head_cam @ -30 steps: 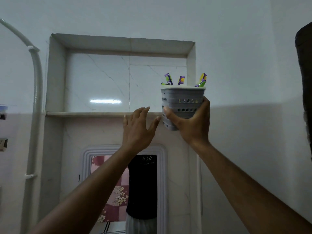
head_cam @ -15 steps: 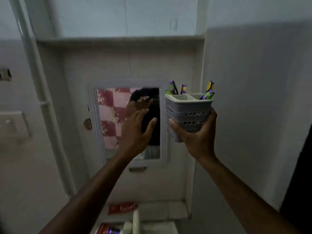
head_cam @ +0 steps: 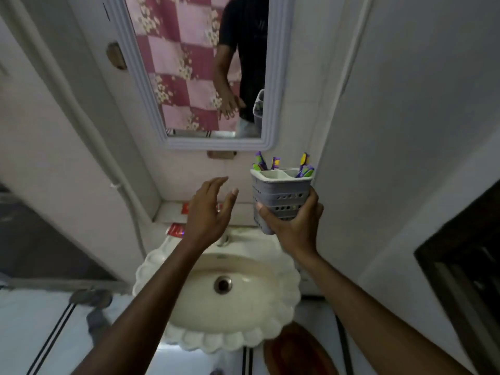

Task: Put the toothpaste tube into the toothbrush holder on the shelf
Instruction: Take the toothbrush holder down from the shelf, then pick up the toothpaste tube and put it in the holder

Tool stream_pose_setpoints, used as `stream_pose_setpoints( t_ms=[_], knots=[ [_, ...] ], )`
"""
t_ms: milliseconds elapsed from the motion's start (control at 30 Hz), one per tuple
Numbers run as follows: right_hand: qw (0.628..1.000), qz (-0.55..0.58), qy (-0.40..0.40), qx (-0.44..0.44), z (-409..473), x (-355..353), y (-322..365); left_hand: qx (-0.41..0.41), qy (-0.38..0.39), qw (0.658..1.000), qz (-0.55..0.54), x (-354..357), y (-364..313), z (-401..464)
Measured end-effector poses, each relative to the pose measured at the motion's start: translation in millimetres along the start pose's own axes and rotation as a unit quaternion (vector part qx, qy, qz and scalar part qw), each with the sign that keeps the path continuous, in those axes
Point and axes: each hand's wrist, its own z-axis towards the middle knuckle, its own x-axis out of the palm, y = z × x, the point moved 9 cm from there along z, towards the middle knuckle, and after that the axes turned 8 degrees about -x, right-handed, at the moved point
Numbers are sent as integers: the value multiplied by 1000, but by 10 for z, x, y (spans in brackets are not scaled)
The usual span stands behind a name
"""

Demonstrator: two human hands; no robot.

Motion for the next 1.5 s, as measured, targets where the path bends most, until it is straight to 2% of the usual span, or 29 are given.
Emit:
stream_pose_setpoints(
  t_ms=[133, 300, 400, 500, 567, 733, 867, 967, 1067, 1167, 1233, 1300, 1400, 1500],
  knots=[
    [997, -33, 40, 53, -322, 299, -469, -50, 28, 998, -12, 229, 618, -173],
    [984, -101, 60, 133, -518, 653, -913, -162, 33, 983, -81, 388, 1502, -235],
    [980, -108, 55, 159, -606, 851, -1112, -217, 68, 972, -51, 503, 2038, -318],
    [978, -104, 40, 176, -683, 1057, -1216, -237, 113, 965, 10, 621, 2576, -386],
    [976, -111, 36, 181, -725, 1176, -1271, -217, 144, 963, 65, 693, 2819, -372],
    [972, -108, 36, 205, -791, 1391, -1430, -79, 207, 949, 225, 873, 2930, -104],
    [967, -117, 42, 224, -846, 1456, -1506, -5, 280, 898, 339, 1077, 2961, 50],
    [966, -97, 55, 233, -916, 1479, -1534, 23, 288, 875, 389, 1135, 2995, 54],
    [967, -87, 52, 234, -943, 1409, -1588, -15, 255, 905, 340, 1008, 2980, 64],
    [963, -102, 72, 238, -944, 1330, -1614, -117, 216, 945, 216, 736, 2927, 68],
    [959, -108, 94, 245, -951, 1314, -1608, -186, 218, 952, 110, 578, 2793, 76],
    [958, -95, 110, 248, -947, 1318, -1609, -220, 212, 952, 15, 429, 2519, 141],
    [959, -82, 120, 244, -903, 1315, -1570, -214, 211, 950, -79, 272, 1916, 318],
    [964, -78, 110, 230, -858, 1248, -1524, -171, 246, 949, -98, 299, 1241, 474]
  ],
)
